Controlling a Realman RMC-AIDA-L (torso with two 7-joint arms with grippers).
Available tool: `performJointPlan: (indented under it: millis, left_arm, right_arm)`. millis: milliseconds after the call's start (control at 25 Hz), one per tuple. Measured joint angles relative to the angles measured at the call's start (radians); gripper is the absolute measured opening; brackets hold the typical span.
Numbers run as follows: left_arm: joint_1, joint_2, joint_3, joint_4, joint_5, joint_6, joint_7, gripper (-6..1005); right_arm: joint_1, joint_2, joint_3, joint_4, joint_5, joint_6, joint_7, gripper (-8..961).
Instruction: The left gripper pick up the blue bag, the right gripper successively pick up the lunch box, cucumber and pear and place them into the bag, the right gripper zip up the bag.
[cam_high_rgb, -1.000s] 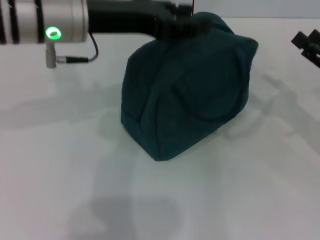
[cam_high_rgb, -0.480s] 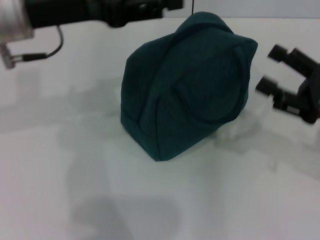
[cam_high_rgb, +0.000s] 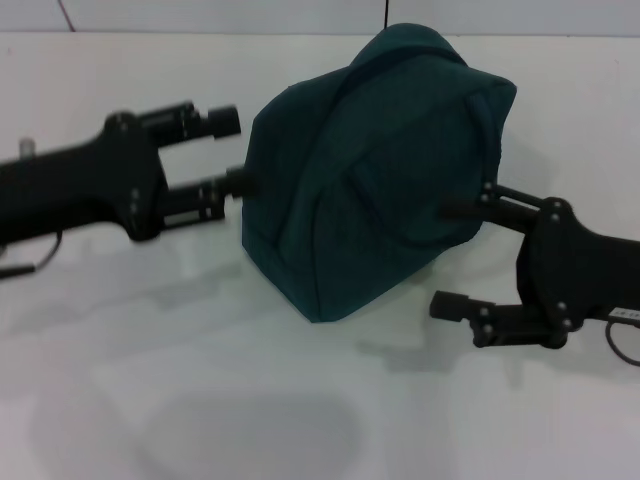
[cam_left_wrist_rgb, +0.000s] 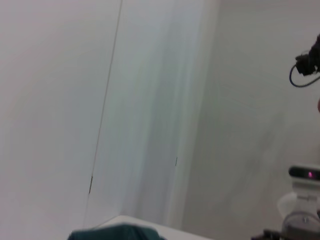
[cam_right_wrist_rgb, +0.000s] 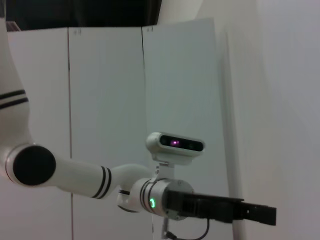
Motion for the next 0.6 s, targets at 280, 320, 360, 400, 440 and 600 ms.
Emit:
performJointPlan:
  millis: [280, 320, 360, 400, 440, 600]
  left_arm:
    - [0.042, -0.018, 0.001, -0.101, 0.065, 0.003, 0.167, 689]
    - [0.041, -0.018, 0.003, -0.105, 0.081, 0.006, 0.168, 690]
    - [0.039, -0.018, 0.003, -0.106, 0.097, 0.01, 0.169, 703]
    - [0.038, -0.018, 0.003, -0.106, 0.11, 0.015, 0.166, 716]
    - [0.036, -0.018, 0.003, -0.106, 0.114, 0.018, 0.162, 729]
    - [0.043, -0.014, 0.001, -0.107, 0.119, 0.023, 0.156, 781]
  right_arm:
    - [0.033, 0.025, -0.004, 0.005, -0.08, 0.069, 0.007, 876]
    - [0.039, 0.027, -0.006, 0.007, -0.094, 0.08, 0.011, 876]
    - [0.043, 0.028, -0.008, 0.009, -0.102, 0.086, 0.013, 876]
    - [0.046, 0.029, -0.009, 0.013, -0.107, 0.089, 0.014, 876]
    - [0.048, 0.03, -0.01, 0.016, -0.107, 0.09, 0.014, 876]
    - [0.049, 0.031, -0.011, 0.024, -0.107, 0.091, 0.017, 876]
